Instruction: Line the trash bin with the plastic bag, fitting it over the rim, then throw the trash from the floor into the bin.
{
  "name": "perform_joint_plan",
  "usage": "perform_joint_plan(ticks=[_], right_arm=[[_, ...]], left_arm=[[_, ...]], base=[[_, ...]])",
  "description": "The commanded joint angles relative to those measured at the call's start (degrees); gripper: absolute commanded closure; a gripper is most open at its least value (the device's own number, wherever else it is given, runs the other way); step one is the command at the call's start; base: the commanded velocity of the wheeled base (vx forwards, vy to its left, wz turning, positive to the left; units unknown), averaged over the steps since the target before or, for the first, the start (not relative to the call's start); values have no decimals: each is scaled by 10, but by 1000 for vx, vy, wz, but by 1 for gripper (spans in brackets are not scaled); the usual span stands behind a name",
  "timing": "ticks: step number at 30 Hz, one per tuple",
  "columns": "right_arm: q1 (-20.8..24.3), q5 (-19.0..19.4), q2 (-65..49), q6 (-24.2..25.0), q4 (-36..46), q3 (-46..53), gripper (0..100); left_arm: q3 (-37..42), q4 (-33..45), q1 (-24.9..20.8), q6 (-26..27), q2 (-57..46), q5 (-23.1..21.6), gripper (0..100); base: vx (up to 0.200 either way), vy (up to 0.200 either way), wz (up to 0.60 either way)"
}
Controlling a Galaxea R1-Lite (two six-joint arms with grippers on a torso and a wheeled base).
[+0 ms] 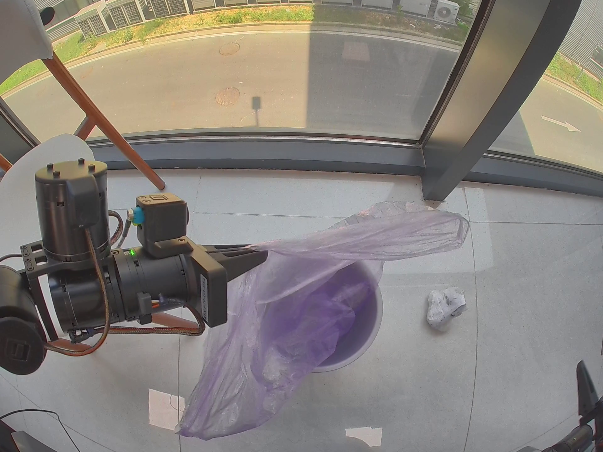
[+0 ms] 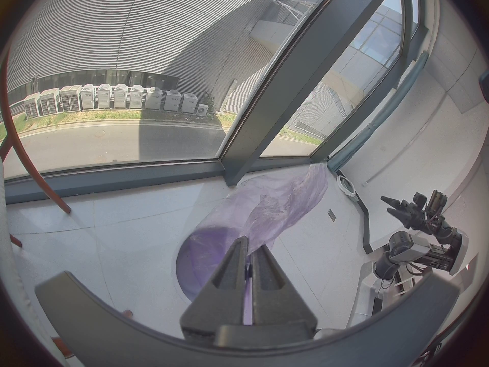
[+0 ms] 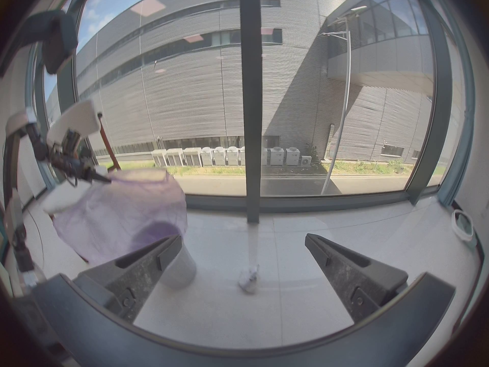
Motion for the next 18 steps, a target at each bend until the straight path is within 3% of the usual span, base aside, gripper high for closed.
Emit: perform_joint_plan(ticks=[1,7,12,18], right_arm=[[53,8,165,141,-19,-158,0],[90,23,331,186,-20,-235,0],[87,62,428,191,-26,-263,0],[86,67,533,187,-36,-278,0]], left_arm=[[-28,-27,-4,-9,-10,4,100],[-54,-48,-4,-8,3,-2,100],[-58,-17,-6,2,-2,-3,100],[-30,11,-26,28,-21,-1,100]], base=[[0,0,0],[0,0,0],[0,0,0],[0,0,0]])
